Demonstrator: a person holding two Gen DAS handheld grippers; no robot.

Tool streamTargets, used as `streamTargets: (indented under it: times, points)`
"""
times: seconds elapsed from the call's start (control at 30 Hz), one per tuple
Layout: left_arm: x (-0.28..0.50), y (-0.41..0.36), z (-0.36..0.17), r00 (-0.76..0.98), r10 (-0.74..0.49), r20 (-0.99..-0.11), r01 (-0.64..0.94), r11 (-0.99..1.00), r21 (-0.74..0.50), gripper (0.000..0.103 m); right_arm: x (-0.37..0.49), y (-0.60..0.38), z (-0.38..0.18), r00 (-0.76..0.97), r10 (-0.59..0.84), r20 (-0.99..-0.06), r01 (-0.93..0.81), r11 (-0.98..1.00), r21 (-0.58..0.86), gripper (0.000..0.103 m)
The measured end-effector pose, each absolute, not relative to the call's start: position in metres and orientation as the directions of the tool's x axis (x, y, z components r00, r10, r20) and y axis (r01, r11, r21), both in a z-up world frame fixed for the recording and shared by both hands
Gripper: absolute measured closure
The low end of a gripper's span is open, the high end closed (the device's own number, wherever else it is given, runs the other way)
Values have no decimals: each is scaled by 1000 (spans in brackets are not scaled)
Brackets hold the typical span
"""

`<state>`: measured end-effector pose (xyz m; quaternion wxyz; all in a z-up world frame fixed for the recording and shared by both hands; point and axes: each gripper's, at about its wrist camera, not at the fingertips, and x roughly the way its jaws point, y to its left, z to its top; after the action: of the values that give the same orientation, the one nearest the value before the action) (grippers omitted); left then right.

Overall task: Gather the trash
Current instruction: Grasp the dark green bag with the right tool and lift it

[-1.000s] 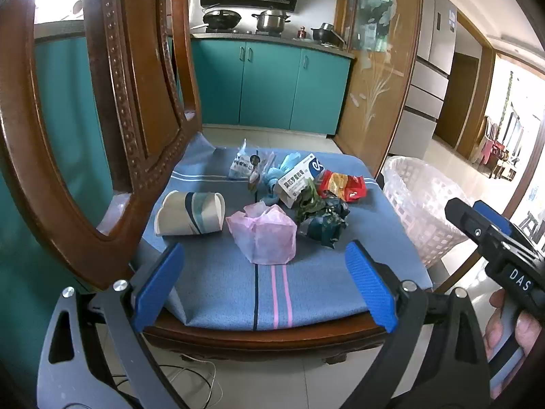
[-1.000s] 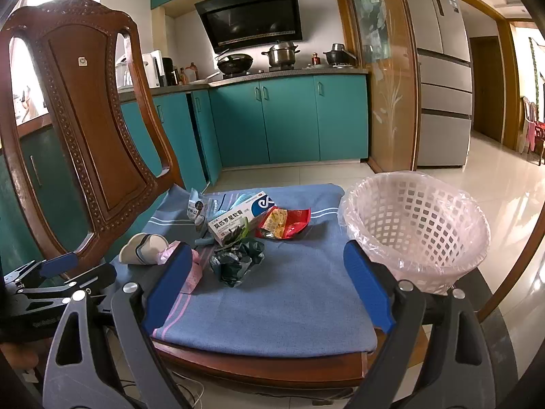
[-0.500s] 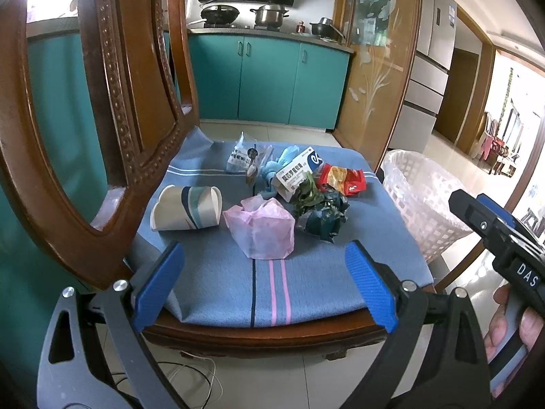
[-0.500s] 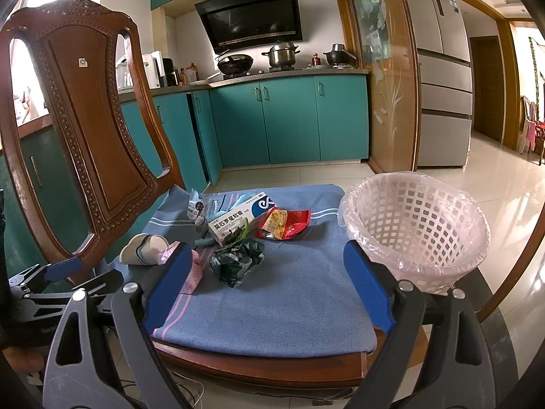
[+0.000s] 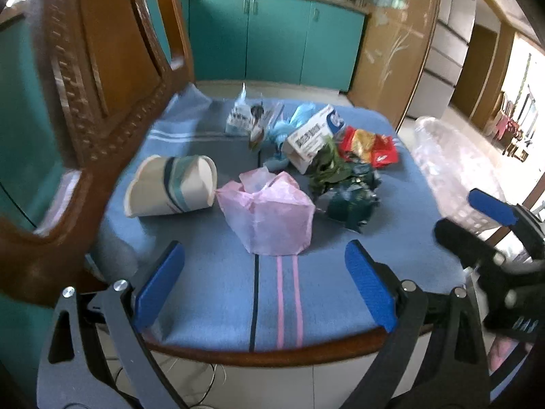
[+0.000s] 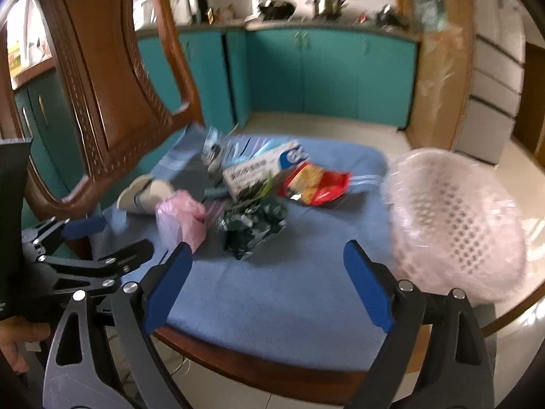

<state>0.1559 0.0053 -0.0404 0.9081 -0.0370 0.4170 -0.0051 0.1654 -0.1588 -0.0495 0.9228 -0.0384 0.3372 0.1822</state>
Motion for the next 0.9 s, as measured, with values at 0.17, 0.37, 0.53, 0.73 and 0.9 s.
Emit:
streamTargets:
  times: [0.17, 0.37, 0.53, 0.73, 0.9]
  points:
    - [185, 4, -58, 598, -22, -801, -41, 997, -58, 20, 195, -144, -66, 677, 310, -667, -404, 915, 15, 15]
    - [205, 9, -76, 549, -49, -834, -50, 995, -91, 38, 225, -136, -84, 636, 321, -702, -415, 909, 41, 26]
    - [205, 8, -77, 537, -92, -838, -21, 992, -122, 82, 226, -131, -86, 598, 380, -706, -457, 885, 89, 64]
    - [185, -2, -56, 583, -135, -801, 66, 991, -119, 102, 200, -143, -67, 584, 407, -702, -455, 881, 132, 90]
    - [153, 6, -25, 636, -188, -749, 105, 982, -158, 102, 164, -160, -41, 614, 432, -661, -451, 879, 156, 90]
